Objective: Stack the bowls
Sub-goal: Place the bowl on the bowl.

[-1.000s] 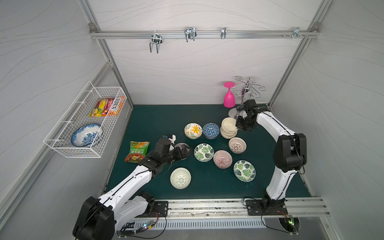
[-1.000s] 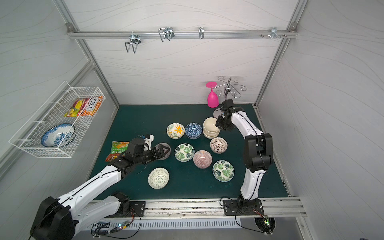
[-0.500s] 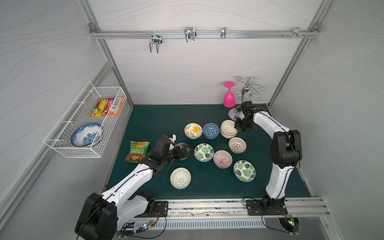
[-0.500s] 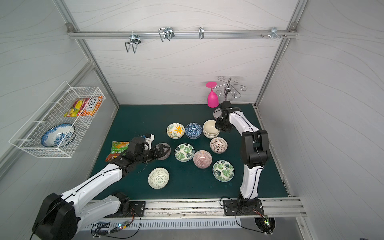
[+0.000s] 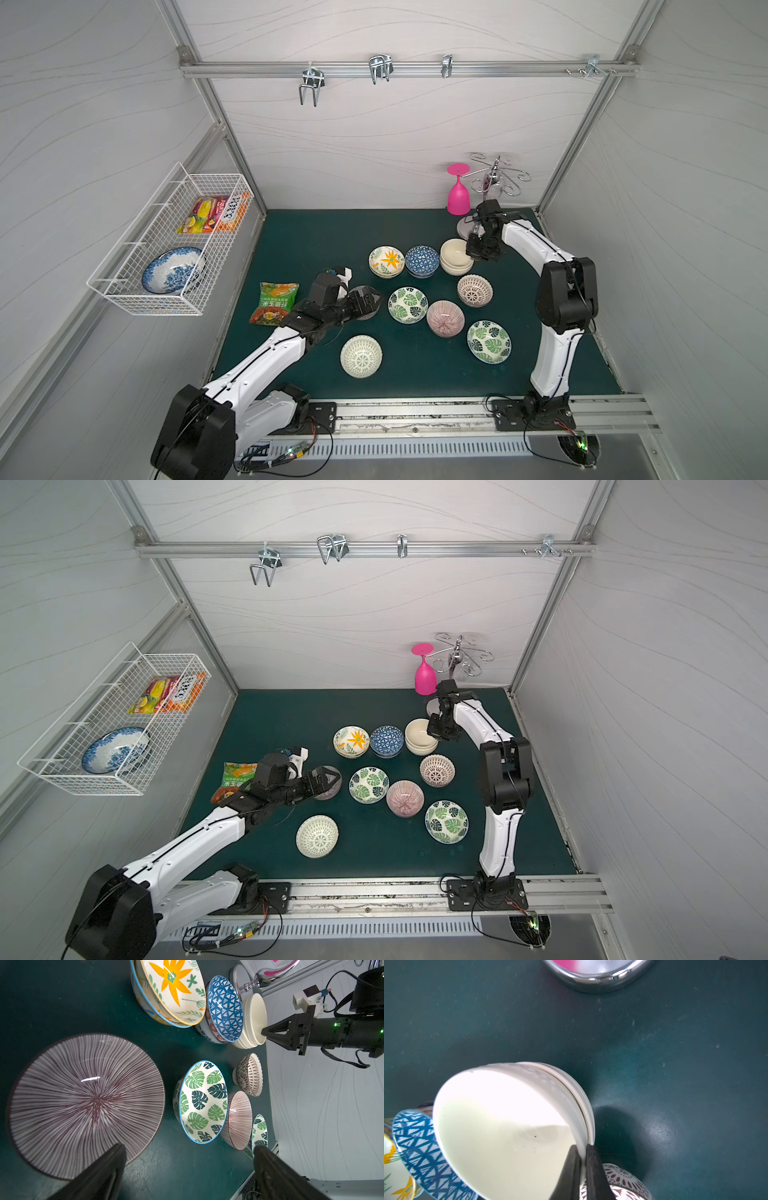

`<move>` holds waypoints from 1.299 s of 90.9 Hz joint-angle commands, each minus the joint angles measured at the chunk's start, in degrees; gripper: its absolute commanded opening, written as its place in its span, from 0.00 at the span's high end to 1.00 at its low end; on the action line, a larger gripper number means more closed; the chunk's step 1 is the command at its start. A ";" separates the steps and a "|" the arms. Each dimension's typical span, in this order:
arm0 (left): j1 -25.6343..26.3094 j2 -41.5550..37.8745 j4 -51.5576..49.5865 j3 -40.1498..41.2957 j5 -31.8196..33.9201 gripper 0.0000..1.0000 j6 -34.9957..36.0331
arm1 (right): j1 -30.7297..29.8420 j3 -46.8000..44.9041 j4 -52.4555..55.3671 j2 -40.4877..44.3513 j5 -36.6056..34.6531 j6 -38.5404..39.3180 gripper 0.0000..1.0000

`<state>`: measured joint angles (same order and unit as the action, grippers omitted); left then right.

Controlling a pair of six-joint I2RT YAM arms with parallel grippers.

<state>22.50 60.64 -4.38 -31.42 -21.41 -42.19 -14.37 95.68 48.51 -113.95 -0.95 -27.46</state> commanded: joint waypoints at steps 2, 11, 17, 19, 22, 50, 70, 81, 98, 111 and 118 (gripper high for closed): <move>-0.35 0.31 2.94 -2.57 -0.62 0.00 0.36 | -0.51 1.55 1.02 -0.27 -0.47 0.55 1.00; -0.36 0.35 2.86 -2.61 -0.65 0.00 0.33 | -0.55 1.28 1.48 -0.06 -0.46 0.80 1.00; -0.40 0.35 2.76 -2.59 -0.65 0.00 0.29 | -0.50 1.18 1.75 -0.04 -0.67 0.90 1.00; -0.36 0.35 2.70 -2.59 -0.69 0.00 0.28 | -0.51 1.18 1.82 -0.04 -0.71 0.94 1.00; -0.40 0.35 2.71 -2.62 -0.66 0.00 0.24 | -0.54 1.17 1.99 -0.08 -0.57 1.10 1.00; -0.35 0.52 2.39 -2.81 -0.58 0.00 0.24 | -0.71 3.05 3.21 -1.60 0.50 1.45 0.99; -0.35 0.61 2.10 -2.86 -0.31 0.00 0.22 | -0.91 2.81 3.23 0.38 1.02 1.28 0.64; -0.42 0.52 1.84 -2.94 -0.14 0.00 0.29 | -0.95 1.70 2.93 2.75 1.10 0.48 0.55; -0.35 0.03 1.21 -2.87 0.34 0.00 0.18 | -0.94 -4.66 1.08 8.98 1.57 -1.08 0.50; -0.35 -1.01 -0.07 -2.60 1.41 0.00 -0.40 | -0.54 -12.96 -1.02 16.76 1.44 -2.59 0.47; -0.36 -1.71 -1.47 -2.64 2.54 0.00 -0.74 | 0.36 -17.66 -2.19 21.28 2.30 -3.54 0.46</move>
<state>22.37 60.49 -4.86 -31.81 -20.88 -42.41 -14.85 82.30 48.03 -97.93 0.32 -29.02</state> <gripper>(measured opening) 0.997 0.537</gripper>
